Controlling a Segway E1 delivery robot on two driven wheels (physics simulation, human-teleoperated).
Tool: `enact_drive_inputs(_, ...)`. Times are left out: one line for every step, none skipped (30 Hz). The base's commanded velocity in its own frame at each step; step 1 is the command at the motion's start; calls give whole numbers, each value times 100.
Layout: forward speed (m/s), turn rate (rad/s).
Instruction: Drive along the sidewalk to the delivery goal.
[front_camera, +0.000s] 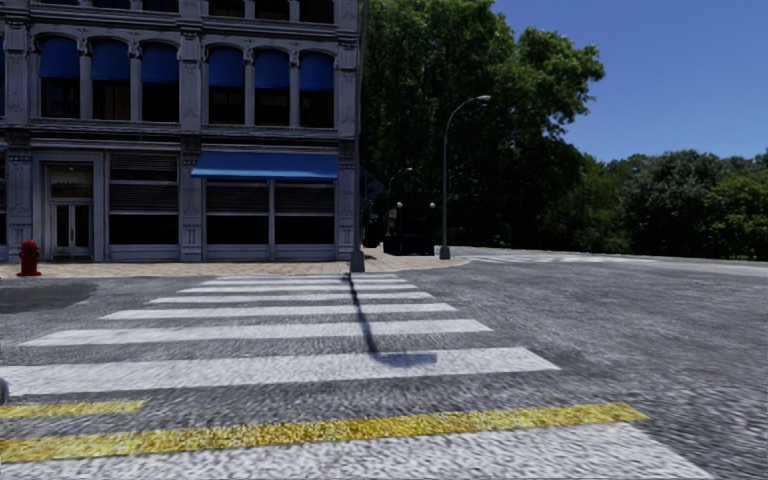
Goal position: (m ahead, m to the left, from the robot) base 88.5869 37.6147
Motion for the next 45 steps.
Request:
enact_drive_inputs(192, 31)
enact_drive_inputs(192, 32)
enact_drive_inputs(192, 35)
enact_drive_inputs(192, 35)
enact_drive_inputs(192, 37)
enact_drive_inputs(192, 37)
enact_drive_inputs(192, 37)
enact_drive_inputs(192, 37)
enact_drive_inputs(192, 37)
enact_drive_inputs(192, 37)
enact_drive_inputs(192, 37)
enact_drive_inputs(192, 37)
enact_drive_inputs(192, 37)
enact_drive_inputs(192, 37)
enact_drive_inputs(192, 37)
enact_drive_inputs(192, 37)
enact_drive_inputs(192, 37)
enact_drive_inputs(192, 37)
enact_drive_inputs(192, 37)
enact_drive_inputs(192, 37)
enact_drive_inputs(192, 37)
enact_drive_inputs(192, 37)
enact_drive_inputs(192, 37)
enact_drive_inputs(192, 37)
enact_drive_inputs(192, 37)
enact_drive_inputs(192, 37)
enact_drive_inputs(192, 37)
enact_drive_inputs(192, 37)
enact_drive_inputs(192, 37)
enact_drive_inputs(192, 37)
enact_drive_inputs(192, 37)
enact_drive_inputs(192, 37)
enact_drive_inputs(192, 37)
enact_drive_inputs(192, 37)
enact_drive_inputs(192, 31)
enact_drive_inputs(192, 18)
enact_drive_inputs(192, 18)
enact_drive_inputs(192, 7)
enact_drive_inputs(192, 0)
enact_drive_inputs(192, 0)
enact_drive_inputs(192, 0)
enact_drive_inputs(192, 0)
enact_drive_inputs(192, 0)
enact_drive_inputs(192, 0)
enact_drive_inputs(193, 0)
